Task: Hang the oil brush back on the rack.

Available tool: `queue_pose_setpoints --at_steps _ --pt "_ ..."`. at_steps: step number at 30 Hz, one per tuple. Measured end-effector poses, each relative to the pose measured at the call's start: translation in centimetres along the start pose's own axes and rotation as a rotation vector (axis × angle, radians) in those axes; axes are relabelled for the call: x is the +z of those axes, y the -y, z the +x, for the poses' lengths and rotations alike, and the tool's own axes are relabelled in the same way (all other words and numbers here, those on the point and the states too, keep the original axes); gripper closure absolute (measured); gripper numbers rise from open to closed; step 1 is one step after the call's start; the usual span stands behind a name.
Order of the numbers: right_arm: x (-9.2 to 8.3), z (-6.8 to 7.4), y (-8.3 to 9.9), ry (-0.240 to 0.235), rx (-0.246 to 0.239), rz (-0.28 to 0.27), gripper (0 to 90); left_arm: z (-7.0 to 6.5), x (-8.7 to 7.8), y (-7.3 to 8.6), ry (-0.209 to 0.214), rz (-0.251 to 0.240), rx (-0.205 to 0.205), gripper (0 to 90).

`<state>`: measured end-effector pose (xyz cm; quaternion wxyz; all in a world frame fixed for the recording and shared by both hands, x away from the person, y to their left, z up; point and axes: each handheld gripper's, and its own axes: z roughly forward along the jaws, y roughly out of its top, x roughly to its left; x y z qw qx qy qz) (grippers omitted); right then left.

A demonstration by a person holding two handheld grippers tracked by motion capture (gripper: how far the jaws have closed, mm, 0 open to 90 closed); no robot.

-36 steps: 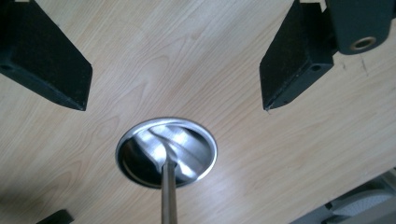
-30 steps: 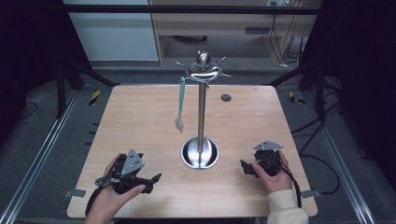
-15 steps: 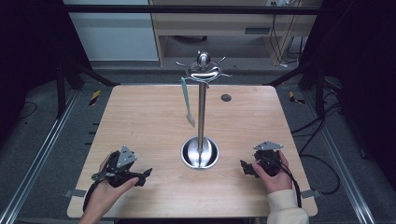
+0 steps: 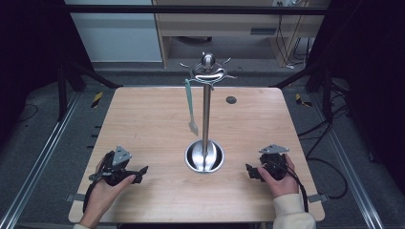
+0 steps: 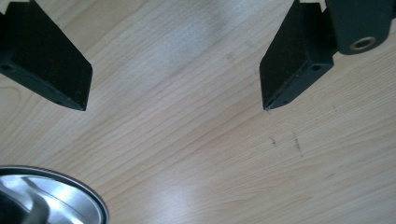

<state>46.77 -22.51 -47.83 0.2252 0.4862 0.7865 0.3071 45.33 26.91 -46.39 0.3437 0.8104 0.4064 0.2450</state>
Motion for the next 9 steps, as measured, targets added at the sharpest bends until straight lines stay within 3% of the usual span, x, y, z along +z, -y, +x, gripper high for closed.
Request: queue_pose_setpoints --at_steps 9 --pt "0.0 0.0 0.0 -0.005 0.006 -0.002 7.2 1.6 0.5 1.3 -0.037 0.001 -0.038 8.8"
